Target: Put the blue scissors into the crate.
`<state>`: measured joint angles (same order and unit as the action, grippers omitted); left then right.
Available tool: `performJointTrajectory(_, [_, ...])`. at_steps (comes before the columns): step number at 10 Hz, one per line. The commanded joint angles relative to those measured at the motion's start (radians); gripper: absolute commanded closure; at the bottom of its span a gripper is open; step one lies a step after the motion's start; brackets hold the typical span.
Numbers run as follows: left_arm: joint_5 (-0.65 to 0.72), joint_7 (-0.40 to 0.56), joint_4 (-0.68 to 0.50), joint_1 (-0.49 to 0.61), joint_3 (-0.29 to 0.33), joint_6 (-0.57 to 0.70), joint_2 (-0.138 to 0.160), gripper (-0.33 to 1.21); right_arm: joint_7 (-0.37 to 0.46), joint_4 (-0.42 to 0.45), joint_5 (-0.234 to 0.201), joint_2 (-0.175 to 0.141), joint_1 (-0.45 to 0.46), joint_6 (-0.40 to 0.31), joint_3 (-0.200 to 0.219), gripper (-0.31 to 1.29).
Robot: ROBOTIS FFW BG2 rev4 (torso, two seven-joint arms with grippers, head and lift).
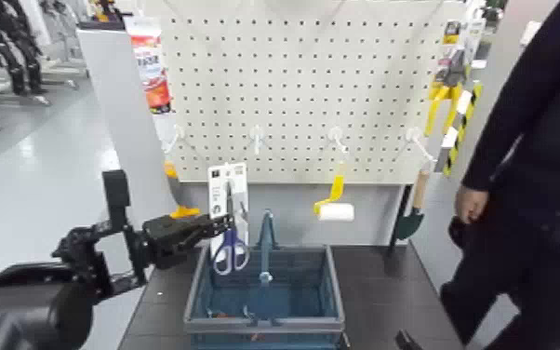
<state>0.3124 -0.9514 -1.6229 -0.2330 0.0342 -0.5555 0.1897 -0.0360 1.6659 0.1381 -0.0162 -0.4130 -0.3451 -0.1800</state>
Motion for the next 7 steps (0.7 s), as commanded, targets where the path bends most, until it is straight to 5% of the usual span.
performJointTrajectory(1, [-0.004, -0.007, 0.078, -0.006, -0.016, 0.034, 0.001, 1.18, -0.002, 0.000, 0.000, 0.001, 0.002, 0.002, -0.001, 0.15])
performJointTrajectory(7, [-0.024, -0.012, 0.216, -0.022, -0.037, 0.080, 0.002, 1.18, -0.007, -0.002, 0.000, 0.002, 0.003, 0.002, -0.001, 0.15])
